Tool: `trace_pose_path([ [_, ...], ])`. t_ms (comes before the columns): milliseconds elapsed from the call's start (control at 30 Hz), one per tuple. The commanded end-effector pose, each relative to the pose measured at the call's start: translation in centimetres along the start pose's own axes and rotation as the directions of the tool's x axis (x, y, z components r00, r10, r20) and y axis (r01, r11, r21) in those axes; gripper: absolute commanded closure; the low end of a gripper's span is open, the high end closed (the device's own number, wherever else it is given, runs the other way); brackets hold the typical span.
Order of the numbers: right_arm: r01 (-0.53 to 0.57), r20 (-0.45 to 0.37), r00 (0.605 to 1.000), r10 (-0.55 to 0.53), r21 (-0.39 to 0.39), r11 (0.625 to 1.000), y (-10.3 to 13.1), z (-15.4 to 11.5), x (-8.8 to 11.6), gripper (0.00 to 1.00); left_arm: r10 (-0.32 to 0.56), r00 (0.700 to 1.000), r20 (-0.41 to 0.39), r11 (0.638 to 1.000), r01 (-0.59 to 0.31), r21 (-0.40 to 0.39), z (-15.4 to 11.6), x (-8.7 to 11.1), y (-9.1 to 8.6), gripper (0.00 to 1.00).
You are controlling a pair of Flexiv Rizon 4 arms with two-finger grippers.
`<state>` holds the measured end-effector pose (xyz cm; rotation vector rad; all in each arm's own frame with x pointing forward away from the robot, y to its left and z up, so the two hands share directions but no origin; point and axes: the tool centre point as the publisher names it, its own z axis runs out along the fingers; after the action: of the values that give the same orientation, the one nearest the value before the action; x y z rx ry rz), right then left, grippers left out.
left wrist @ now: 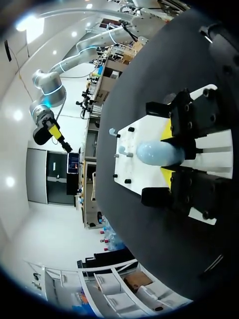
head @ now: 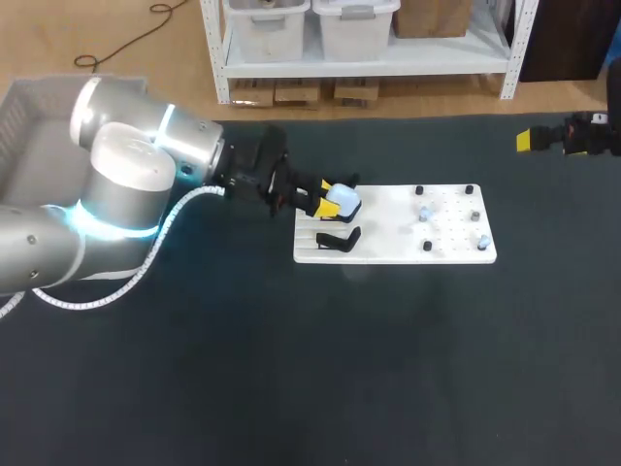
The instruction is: Pick up each earbud case from the left stands, insert the matching earbuds, close the lid, and place the case in the box.
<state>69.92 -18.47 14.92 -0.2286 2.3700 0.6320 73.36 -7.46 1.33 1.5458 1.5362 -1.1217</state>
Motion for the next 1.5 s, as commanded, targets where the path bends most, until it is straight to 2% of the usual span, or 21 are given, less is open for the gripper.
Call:
trace_pose_path([
  [33, 0.000, -0.001, 1.000, 0.000, 0.001, 1.000, 0.0, 0.0, 0.0, 0.00, -0.001, 1.000, 0.002, 1.000, 0.001, 0.004, 0.3, 0.3, 0.0, 1.00],
  [200, 0.000, -0.001, 1.000, 0.000, 0.001, 1.000, 0.0, 0.0, 0.0, 0.00, -0.007, 1.000, 0.028, 1.000, 0.006, 0.011, -0.3, -0.3, -0.6, 1.00],
  [467, 0.000, -0.001, 1.000, 0.000, 0.001, 1.000, 0.0, 0.0, 0.0, 0.00, 0.016, 0.990, 0.140, 1.000, -0.017, 0.004, -3.0, -4.2, -2.0, 1.00],
  [667, 0.000, -0.001, 1.000, 0.000, 0.001, 1.000, 0.0, 0.0, 0.0, 0.00, 0.050, 0.969, 0.242, 0.999, -0.053, 0.003, -4.7, -7.7, -3.4, 1.00],
  [933, 0.000, -0.001, 1.000, 0.000, 0.001, 1.000, 0.0, 0.0, 0.0, 0.00, 0.053, 0.948, 0.312, 0.998, -0.062, 0.019, -5.6, -10.0, -4.6, 1.00],
  [1033, 0.000, -0.001, 1.000, 0.000, 0.001, 1.000, 0.0, 0.0, 0.0, 0.00, 0.048, 0.946, 0.322, 0.998, -0.056, 0.016, -5.7, -10.6, -4.6, 1.00],
  [1500, 0.000, -0.001, 1.000, 0.000, 0.001, 1.000, 0.0, 0.0, 0.0, 0.00, 0.048, 0.946, 0.322, 0.998, -0.056, 0.016, -5.7, -10.6, -4.6, 1.00],
])
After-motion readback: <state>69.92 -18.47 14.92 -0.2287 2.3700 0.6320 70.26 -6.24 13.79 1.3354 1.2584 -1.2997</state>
